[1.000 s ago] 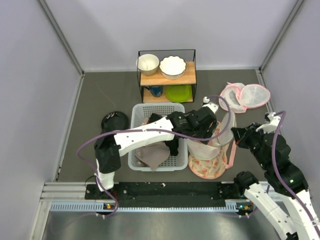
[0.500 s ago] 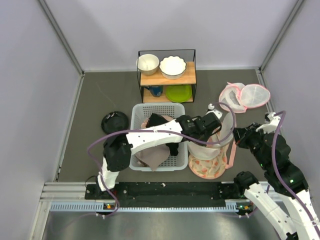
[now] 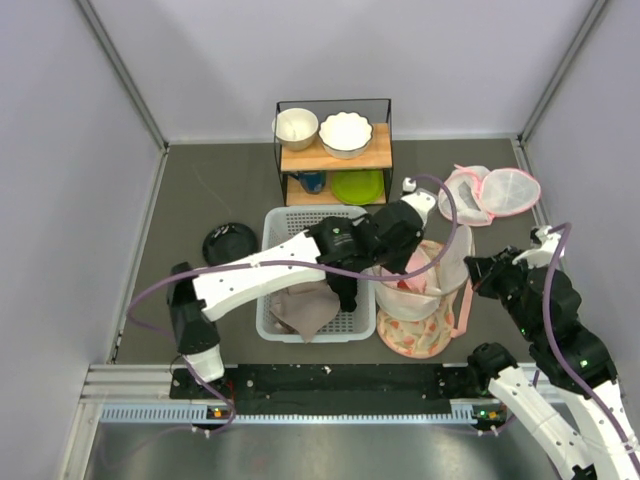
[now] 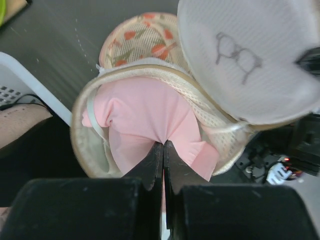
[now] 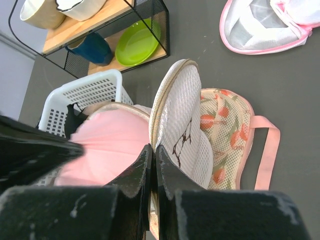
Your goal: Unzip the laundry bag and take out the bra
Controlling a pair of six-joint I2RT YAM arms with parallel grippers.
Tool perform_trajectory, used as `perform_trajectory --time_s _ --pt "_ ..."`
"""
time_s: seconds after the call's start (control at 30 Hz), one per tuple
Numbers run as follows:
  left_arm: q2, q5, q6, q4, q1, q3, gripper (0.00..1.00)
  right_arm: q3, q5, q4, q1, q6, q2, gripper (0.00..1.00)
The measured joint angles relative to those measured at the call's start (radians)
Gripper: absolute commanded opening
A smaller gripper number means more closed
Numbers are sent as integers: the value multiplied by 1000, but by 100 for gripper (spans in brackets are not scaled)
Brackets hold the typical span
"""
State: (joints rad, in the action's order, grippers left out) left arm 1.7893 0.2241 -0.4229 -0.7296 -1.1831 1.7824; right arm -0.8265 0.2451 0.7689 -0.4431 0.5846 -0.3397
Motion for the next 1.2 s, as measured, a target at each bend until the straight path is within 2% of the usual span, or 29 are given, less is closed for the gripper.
perform_trajectory --time_s 0.2,0.53,1.0,1.2 --pt "-113 -49 7 26 20 6 0 -1 15 3 0 -1 0 0" --pt "-143 -77 14 29 52 6 0 -14 24 6 0 -8 2 0" --pt "-366 -11 61 110 98 3 0 -22 29 13 0 -8 2 0" --pt "-467 38 74 108 152 -35 0 -26 31 18 0 -8 2 0"
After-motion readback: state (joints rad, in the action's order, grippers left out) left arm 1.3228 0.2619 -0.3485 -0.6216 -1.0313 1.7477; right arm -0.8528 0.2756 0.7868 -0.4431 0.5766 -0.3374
